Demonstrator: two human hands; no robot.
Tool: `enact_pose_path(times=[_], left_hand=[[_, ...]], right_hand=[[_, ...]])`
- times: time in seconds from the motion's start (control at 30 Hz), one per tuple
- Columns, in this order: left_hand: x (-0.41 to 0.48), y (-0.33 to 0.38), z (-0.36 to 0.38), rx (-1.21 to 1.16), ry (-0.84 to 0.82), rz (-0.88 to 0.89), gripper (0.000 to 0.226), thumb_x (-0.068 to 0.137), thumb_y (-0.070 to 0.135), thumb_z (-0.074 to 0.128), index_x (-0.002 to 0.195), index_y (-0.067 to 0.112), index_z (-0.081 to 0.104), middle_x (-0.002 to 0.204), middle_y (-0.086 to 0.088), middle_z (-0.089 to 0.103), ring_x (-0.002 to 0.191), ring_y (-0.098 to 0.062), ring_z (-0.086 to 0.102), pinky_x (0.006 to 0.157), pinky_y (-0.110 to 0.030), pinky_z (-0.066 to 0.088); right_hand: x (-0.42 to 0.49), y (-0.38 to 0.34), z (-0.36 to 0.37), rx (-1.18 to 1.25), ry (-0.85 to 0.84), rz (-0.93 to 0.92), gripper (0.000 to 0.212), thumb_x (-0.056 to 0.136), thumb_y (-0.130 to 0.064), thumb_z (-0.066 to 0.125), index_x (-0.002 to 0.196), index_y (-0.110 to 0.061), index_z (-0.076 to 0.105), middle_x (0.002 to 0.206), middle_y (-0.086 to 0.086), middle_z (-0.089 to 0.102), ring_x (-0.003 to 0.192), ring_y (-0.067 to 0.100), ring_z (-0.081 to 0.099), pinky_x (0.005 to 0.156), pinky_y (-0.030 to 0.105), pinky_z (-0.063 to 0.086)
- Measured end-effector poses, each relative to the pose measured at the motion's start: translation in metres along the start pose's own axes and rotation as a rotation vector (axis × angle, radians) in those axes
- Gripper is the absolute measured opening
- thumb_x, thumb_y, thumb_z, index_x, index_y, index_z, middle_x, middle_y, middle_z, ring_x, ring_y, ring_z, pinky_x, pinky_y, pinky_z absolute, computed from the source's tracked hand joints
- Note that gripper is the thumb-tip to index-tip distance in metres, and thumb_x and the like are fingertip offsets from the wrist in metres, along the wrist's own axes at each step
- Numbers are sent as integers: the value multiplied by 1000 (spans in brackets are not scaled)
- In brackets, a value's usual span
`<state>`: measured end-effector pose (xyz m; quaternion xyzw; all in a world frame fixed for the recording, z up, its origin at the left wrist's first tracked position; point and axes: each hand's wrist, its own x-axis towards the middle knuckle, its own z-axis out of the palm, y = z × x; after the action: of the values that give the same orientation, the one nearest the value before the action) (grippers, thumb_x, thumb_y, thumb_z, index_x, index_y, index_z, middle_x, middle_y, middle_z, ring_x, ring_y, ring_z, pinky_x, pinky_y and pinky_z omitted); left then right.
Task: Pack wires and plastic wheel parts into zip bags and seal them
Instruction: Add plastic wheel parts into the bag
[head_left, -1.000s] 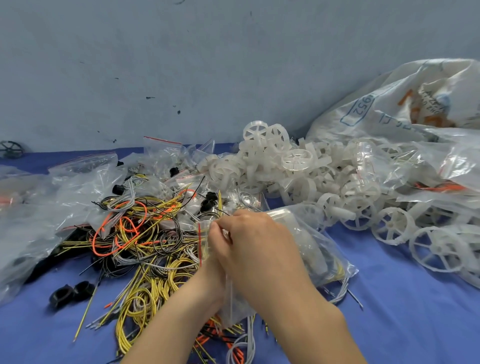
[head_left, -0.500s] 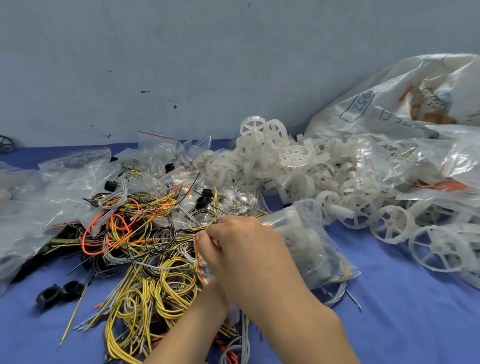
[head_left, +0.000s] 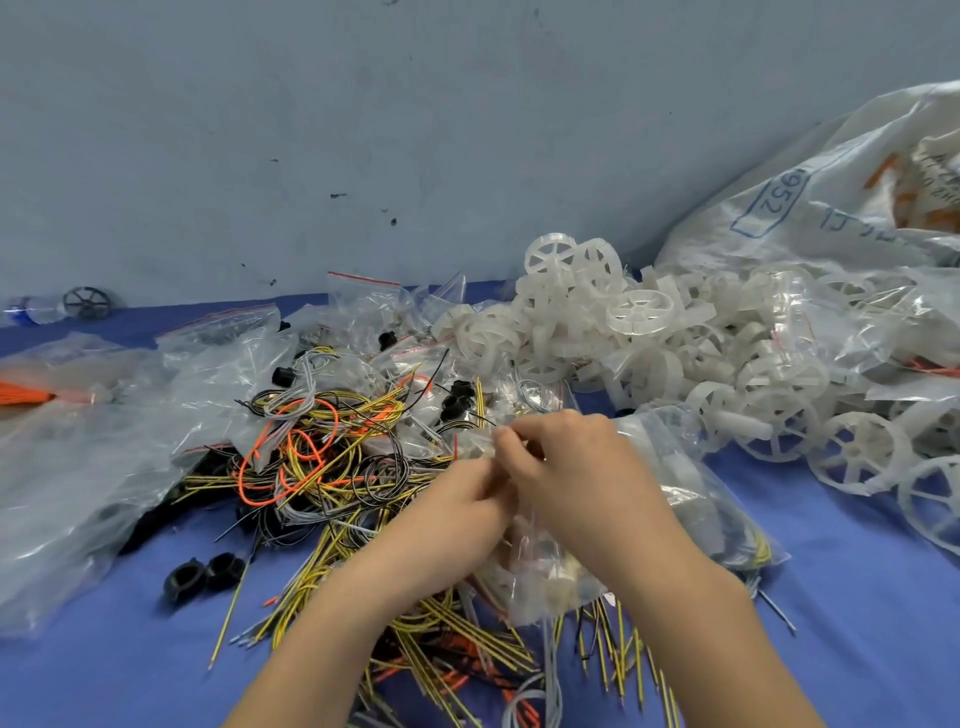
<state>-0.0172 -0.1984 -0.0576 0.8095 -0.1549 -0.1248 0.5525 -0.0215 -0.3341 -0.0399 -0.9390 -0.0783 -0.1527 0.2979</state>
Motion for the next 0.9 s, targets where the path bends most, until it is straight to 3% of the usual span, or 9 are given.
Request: enact_pose_path(times=[0.1,0.37,0.5,0.7,0.8,0.9], left_hand=[[-9,1,-10,-73,-63,-31,25,103,24,45,100,13,66,80,-3,64,66,-16,64,60,-26,55],[-21,-11,-39,-79,53,-63,27,101,23,45,102,15,71,93,-14,70,71,-25,70,60,-29,58],[-19,-13,-43,-88,107,-60,25,100,23,47,103,20,72,82,-2,70,70,-26,71,58,-30,58],[-19,-15,-45,-69,126,-69,22,100,23,48,107,18,68,84,-5,70,66,-22,69,55,-28,57],[-20,-19,-63,-21,288,-54,22,101,25,47,103,20,68,82,-5,70,60,-21,68,50,-27,54],[-22,-31,-90,146,601,-10,24,101,26,45,96,23,68,77,-2,68,52,-18,63,46,-31,50]], right_hand=[[2,-1,1,-10,-26,17,35,97,-40,44,74,-20,62,67,-1,58,71,23,57,61,36,45],[-2,-21,14,-63,-98,-5,29,96,-40,43,99,-26,68,89,0,71,86,27,65,74,38,54],[-4,-19,18,-103,-160,5,29,97,-39,42,106,-27,66,97,1,70,89,27,65,75,39,55],[-3,-9,18,-121,-154,33,28,98,-36,40,102,-25,65,92,-1,69,81,24,64,73,37,55],[-3,-5,20,-127,-153,24,29,99,-34,39,102,-20,65,88,0,70,76,23,65,71,40,56],[-4,-5,22,-119,-135,2,30,101,-35,39,104,-20,65,87,-3,70,73,19,65,70,39,56]])
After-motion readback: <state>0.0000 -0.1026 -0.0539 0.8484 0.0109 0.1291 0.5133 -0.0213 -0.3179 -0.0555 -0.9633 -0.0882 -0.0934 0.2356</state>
